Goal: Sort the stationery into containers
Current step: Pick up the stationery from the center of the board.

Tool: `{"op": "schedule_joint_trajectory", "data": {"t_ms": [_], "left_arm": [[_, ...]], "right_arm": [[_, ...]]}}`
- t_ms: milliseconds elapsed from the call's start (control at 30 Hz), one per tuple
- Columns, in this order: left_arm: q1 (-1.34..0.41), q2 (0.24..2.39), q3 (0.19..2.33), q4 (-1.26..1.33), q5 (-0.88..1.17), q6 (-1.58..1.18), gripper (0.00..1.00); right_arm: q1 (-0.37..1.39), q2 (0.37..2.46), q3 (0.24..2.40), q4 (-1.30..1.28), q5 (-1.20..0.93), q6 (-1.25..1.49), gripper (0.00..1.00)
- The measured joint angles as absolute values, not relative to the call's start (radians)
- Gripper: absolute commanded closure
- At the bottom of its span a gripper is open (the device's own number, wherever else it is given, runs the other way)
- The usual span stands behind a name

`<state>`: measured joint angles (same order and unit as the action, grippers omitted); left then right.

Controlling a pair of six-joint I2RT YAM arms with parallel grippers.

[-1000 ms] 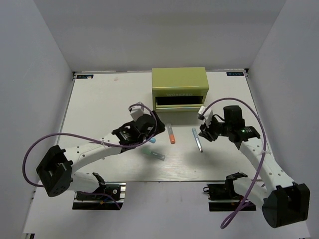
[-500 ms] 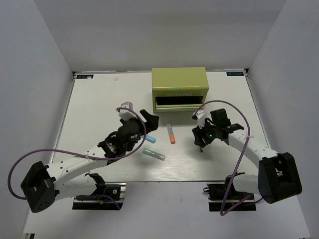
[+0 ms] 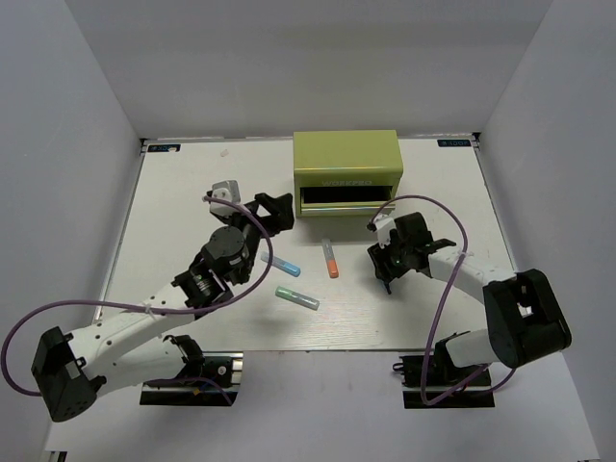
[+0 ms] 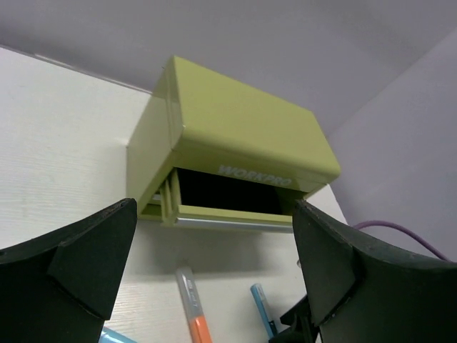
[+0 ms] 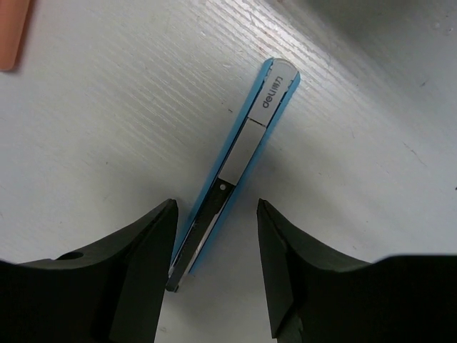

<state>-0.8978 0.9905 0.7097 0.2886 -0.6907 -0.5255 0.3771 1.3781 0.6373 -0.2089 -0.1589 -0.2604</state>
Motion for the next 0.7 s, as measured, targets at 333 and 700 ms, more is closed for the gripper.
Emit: {"op": "schedule_joint_trajectory", "data": {"t_ms": [333,700], "left_arm": [[-0.898,0.831,0.69,0.028,-0.743,-0.608,0.01],[-0.898,0.861,0.649,-0.326,-0.665,-1.042,0.09]], "right_arm": [[0.394,1.42,0.645,-0.174,-0.168,-0.298,0.79],[0.396,1.227,0.766,-0.53,-0.519,-0.688,0.87]]}}
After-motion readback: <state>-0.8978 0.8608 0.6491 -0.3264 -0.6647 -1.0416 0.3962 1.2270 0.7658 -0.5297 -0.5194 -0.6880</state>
